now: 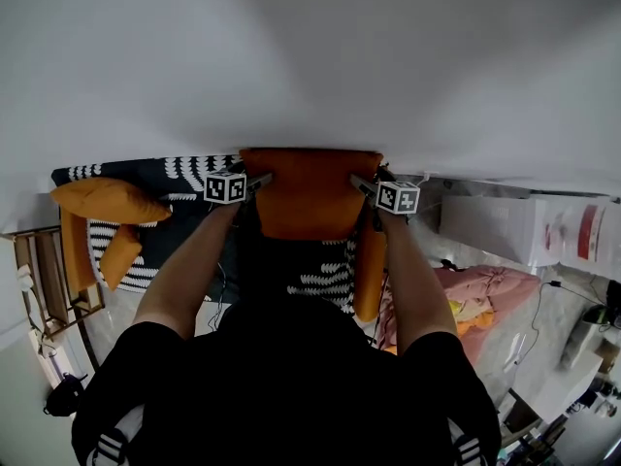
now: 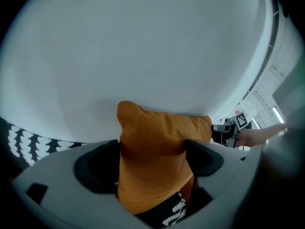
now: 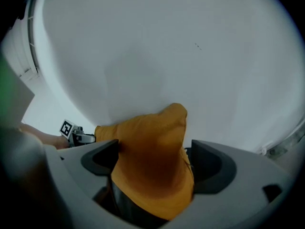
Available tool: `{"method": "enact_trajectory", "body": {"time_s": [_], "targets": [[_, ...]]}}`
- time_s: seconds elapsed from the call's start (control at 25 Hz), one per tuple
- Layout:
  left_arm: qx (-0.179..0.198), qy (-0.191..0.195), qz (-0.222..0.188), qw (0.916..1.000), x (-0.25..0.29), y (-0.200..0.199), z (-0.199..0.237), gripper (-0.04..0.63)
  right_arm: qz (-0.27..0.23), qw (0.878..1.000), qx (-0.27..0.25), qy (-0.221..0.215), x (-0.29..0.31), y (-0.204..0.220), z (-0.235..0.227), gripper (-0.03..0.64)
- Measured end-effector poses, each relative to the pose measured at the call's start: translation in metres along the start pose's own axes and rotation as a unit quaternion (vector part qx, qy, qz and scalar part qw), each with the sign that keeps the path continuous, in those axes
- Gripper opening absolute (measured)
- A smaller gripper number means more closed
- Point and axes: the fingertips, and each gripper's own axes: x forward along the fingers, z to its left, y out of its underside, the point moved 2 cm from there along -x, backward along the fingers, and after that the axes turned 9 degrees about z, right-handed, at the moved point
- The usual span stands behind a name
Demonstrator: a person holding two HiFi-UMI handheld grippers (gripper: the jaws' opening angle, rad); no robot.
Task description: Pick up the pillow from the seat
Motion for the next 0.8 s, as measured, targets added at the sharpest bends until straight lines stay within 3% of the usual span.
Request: {"method": "enact_trajectory", "body": {"time_s": [0.4, 0.56, 0.8], "targets": [[-0.011, 0.027, 0.015, 0.9994, 0.02, -0.004, 0.001, 0.439, 0.013, 0.999, 0.028, -0.022, 0.021, -0.002, -0.003, 0.454], [-0.007, 0.021, 0.014, 0.9997, 0.02, -0.005, 0.004, 0.436, 0.02, 0.999, 0.039, -0.025, 0.027, -0.001, 0.004, 0.453], [-0.011, 0.033, 0.012, 0.9993, 0.018, -0.005, -0.005, 0.401, 0.023, 0.999, 0.035, -0.02, 0.025, 0.001, 0.009, 0.445]]}}
